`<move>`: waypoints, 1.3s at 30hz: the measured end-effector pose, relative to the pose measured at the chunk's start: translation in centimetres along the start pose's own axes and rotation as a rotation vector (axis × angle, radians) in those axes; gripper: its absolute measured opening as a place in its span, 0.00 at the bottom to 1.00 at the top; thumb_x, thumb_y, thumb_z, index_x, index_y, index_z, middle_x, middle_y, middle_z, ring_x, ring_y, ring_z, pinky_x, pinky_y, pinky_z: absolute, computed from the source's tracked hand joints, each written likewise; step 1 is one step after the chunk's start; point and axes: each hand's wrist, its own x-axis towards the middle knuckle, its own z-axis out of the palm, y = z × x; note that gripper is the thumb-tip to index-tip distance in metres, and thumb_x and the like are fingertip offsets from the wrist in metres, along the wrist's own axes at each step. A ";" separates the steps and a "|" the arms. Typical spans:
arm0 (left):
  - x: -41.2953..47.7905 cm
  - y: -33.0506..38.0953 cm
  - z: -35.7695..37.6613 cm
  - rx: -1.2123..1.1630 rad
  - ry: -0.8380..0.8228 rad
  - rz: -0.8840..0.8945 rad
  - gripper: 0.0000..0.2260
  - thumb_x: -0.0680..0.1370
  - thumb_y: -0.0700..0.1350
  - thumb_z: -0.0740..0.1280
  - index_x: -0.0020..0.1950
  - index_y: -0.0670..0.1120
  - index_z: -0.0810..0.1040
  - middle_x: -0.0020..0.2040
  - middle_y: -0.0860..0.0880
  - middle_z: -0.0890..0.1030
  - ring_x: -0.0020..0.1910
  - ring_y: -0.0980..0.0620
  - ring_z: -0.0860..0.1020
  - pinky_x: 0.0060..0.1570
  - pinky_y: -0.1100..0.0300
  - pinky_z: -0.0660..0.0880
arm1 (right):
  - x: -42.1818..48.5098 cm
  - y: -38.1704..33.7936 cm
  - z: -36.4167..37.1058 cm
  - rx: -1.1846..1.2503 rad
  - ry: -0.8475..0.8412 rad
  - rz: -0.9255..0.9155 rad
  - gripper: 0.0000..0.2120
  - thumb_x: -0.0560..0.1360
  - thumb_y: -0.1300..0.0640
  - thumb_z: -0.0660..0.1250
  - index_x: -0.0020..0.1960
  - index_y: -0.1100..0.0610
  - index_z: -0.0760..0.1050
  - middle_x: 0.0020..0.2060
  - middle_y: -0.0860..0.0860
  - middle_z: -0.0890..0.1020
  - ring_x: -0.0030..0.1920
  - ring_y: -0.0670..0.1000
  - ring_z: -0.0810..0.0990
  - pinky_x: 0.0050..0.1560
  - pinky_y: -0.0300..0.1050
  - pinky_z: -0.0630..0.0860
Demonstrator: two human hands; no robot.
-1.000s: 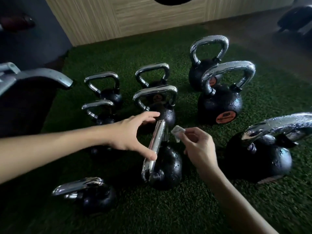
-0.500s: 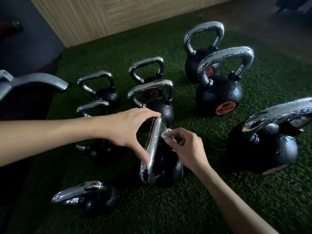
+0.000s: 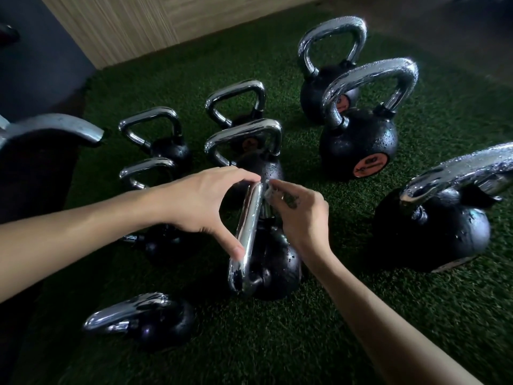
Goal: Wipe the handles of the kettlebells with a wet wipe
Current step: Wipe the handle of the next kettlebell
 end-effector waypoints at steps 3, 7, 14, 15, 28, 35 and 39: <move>0.0 0.1 0.0 0.001 0.007 -0.005 0.61 0.51 0.68 0.81 0.79 0.62 0.57 0.78 0.60 0.62 0.75 0.59 0.62 0.70 0.62 0.60 | -0.5 1.2 0.2 0.011 -0.004 0.064 0.13 0.76 0.48 0.75 0.59 0.47 0.85 0.53 0.41 0.85 0.51 0.34 0.81 0.55 0.38 0.80; -0.1 0.1 0.1 0.002 0.021 -0.016 0.60 0.50 0.69 0.81 0.78 0.65 0.57 0.78 0.59 0.64 0.76 0.57 0.63 0.70 0.59 0.62 | -0.6 1.8 0.2 0.125 -0.023 0.206 0.12 0.75 0.46 0.75 0.58 0.45 0.85 0.52 0.45 0.87 0.45 0.40 0.84 0.49 0.40 0.82; -0.1 0.1 0.2 0.020 0.028 -0.032 0.62 0.50 0.69 0.81 0.80 0.63 0.57 0.79 0.57 0.64 0.77 0.55 0.63 0.72 0.57 0.62 | -1.9 -2.7 -0.8 0.327 -0.089 0.160 0.12 0.74 0.52 0.78 0.57 0.49 0.86 0.49 0.44 0.88 0.53 0.42 0.86 0.60 0.46 0.81; -0.1 0.1 0.3 0.019 0.032 -0.030 0.62 0.49 0.69 0.80 0.79 0.63 0.57 0.79 0.57 0.64 0.77 0.55 0.63 0.71 0.58 0.62 | -2.8 -2.9 -1.1 0.285 -0.111 0.131 0.12 0.73 0.52 0.78 0.56 0.49 0.87 0.49 0.44 0.88 0.52 0.41 0.86 0.57 0.43 0.81; -0.3 -0.3 1.0 -0.086 0.052 -0.008 0.60 0.52 0.64 0.82 0.80 0.63 0.58 0.80 0.58 0.61 0.68 0.62 0.61 0.70 0.59 0.61 | -5.6 -3.4 -3.0 0.157 -0.248 0.089 0.11 0.72 0.53 0.79 0.53 0.50 0.87 0.48 0.43 0.88 0.47 0.43 0.86 0.53 0.50 0.84; -0.4 -1.1 1.6 -0.126 0.084 0.020 0.60 0.52 0.64 0.83 0.80 0.64 0.57 0.79 0.60 0.62 0.68 0.65 0.61 0.67 0.62 0.60 | -10.6 -2.8 -3.3 0.059 -0.298 -0.022 0.10 0.69 0.54 0.81 0.49 0.45 0.87 0.43 0.37 0.86 0.44 0.43 0.84 0.45 0.42 0.80; -0.2 -1.7 1.9 -0.140 0.080 0.033 0.60 0.51 0.69 0.82 0.80 0.66 0.58 0.80 0.62 0.61 0.74 0.64 0.62 0.73 0.58 0.62 | -10.3 -2.5 -3.5 0.047 -0.279 -0.094 0.10 0.69 0.54 0.81 0.49 0.45 0.87 0.44 0.37 0.86 0.46 0.44 0.84 0.46 0.40 0.79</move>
